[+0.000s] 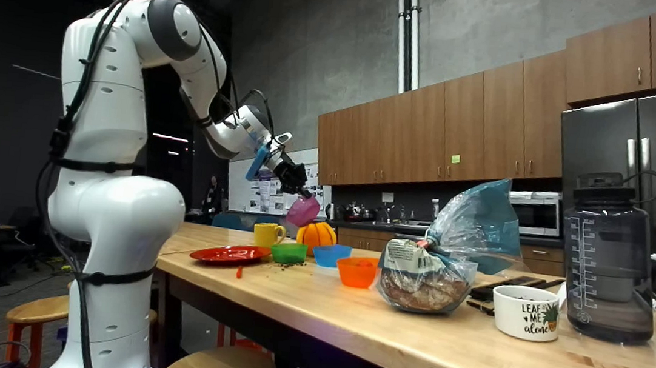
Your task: Pour the contents in the purple bowl into the green bowl.
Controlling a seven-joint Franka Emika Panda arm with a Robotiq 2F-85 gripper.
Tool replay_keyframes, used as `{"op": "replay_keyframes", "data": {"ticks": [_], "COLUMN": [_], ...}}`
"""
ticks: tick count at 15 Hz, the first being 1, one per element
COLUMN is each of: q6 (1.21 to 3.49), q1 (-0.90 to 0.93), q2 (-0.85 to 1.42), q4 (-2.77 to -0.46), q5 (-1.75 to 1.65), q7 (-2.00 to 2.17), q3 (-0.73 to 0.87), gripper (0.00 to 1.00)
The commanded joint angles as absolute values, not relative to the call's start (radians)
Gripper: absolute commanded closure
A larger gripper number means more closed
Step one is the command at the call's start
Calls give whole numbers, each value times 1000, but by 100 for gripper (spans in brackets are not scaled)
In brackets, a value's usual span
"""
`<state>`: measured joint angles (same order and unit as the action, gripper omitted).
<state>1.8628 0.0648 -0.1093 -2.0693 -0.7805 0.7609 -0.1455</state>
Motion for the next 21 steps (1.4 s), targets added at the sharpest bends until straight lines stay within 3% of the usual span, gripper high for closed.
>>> {"op": "replay_keyframes", "data": {"ticks": [1,21], "q6": [1810,1536], "q1": [103,277], "q2": [-165,-201], "q4": [-2114,-2320], "q5": [-954,-1227], "q7": [828,945], "q3": [-189,-337], "gripper": [99,99]}}
